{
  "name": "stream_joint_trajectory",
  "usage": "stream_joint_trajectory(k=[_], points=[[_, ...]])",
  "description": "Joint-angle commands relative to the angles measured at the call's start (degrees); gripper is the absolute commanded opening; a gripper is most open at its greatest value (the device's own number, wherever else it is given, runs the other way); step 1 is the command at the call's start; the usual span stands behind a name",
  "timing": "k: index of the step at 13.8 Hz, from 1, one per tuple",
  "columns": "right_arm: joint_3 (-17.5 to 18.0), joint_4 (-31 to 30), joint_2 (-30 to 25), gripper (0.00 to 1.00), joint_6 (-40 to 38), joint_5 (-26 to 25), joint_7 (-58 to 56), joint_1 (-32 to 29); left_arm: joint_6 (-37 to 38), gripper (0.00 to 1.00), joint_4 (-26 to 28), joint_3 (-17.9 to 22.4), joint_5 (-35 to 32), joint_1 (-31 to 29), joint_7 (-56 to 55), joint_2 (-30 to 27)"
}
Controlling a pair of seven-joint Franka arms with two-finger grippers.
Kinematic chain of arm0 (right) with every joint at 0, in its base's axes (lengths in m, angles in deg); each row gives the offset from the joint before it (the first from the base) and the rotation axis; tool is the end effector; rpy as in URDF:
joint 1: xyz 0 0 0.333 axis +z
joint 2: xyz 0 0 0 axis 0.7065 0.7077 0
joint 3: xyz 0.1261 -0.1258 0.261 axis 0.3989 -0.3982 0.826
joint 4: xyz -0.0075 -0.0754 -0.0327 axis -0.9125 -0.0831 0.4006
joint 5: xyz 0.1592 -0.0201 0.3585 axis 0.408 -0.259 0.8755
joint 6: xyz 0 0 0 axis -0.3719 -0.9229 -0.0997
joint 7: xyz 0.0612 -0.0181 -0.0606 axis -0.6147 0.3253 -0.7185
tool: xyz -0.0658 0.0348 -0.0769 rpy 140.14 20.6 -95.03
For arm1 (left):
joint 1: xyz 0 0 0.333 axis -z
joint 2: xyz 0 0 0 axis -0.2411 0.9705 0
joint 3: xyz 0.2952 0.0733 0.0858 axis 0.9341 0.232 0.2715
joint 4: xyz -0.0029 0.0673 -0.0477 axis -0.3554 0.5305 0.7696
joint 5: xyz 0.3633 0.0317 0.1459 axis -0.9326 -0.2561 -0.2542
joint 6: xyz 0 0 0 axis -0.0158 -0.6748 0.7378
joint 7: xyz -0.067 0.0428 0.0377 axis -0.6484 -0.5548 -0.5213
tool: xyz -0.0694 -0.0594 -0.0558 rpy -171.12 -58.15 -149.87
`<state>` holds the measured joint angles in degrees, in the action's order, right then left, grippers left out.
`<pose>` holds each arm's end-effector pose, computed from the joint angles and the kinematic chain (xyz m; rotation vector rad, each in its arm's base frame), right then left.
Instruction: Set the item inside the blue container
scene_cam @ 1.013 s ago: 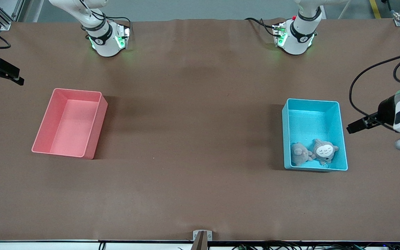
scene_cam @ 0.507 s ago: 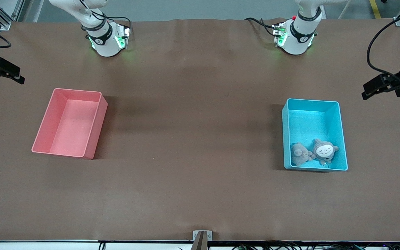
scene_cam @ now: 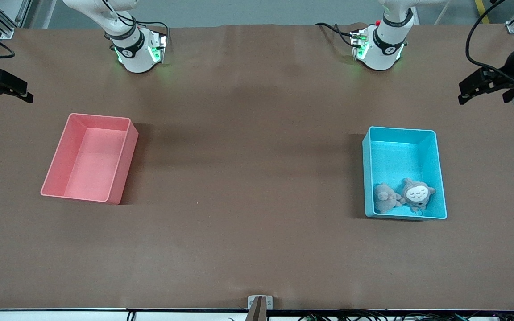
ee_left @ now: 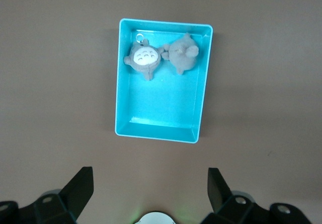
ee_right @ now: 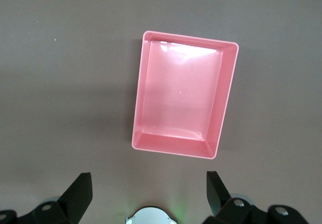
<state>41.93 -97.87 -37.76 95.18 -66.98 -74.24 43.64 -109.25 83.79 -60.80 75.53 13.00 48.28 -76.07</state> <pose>0.5150 -0.0412 0.6470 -3.1071 -0.0504 0.1631 0.5243 -0.0593 0.6644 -3.0960 0.0105 0.0705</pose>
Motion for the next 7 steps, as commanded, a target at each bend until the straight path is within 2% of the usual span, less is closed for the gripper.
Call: stream_joint_trajectory(k=[1, 4, 7], points=[[0.29, 0.69, -1.48, 1.00, -1.65, 0.39, -0.37, -0.71, -2.41, 1.00, 6.44, 1.38, 0.80, 1.65, 1.07, -5.11], [0.20, 0.69, -1.48, 1.00, -0.95, 0.48, -0.37, -0.71, -5.57, 1.00, 10.22, 1.56, 0.80, 1.92, 1.07, -7.93], [0.20, 0.60, -1.65, 1.00, -0.51, 0.56, -0.28, -0.71, -5.84, 1.00, 9.88, 1.30, 0.80, 1.83, 1.07, -7.41]])
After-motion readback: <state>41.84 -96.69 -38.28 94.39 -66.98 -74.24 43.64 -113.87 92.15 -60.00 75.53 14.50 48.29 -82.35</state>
